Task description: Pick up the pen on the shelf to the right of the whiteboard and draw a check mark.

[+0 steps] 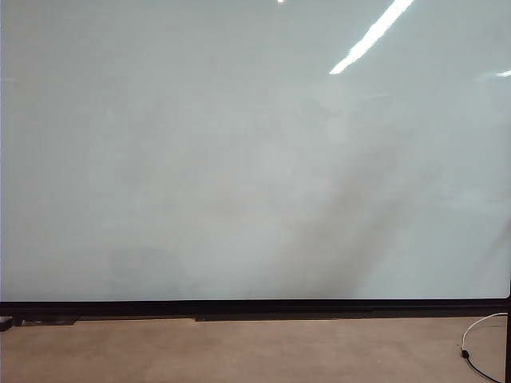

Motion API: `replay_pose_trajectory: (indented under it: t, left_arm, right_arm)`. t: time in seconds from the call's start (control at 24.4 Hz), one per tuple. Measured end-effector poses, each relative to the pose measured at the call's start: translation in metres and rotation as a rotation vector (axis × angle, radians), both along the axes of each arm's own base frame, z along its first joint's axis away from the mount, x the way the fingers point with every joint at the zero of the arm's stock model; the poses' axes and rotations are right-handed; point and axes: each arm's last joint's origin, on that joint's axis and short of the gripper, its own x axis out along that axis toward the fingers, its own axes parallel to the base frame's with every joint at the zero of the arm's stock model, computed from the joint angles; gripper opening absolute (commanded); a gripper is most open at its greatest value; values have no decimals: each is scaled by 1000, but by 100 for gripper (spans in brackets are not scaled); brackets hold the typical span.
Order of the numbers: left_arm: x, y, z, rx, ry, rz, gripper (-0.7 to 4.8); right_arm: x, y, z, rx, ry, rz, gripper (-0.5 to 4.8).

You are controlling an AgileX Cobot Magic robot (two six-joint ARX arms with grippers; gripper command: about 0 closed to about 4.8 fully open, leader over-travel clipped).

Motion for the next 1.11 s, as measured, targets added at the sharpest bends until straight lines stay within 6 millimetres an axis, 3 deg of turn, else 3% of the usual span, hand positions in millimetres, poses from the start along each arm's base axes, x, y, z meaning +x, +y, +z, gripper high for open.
replay_pose_trajectory:
  t: [0.7, 0.74, 0.82, 1.11]
  left_arm:
    - [0, 0, 0, 0, 0, 0, -4]
    - [0, 0, 0, 0, 0, 0, -5]
    - [0, 0, 0, 0, 0, 0, -4]
    - [0, 0, 0, 0, 1, 0, -5]
  right_arm:
    - [0, -5, 0, 143, 86, -150, -4]
    - [0, -5, 0, 146, 91, -157, 0]
    - [3, -6, 3, 146, 125, -182, 71]
    - [28, -11, 17, 143, 198, -223, 77]
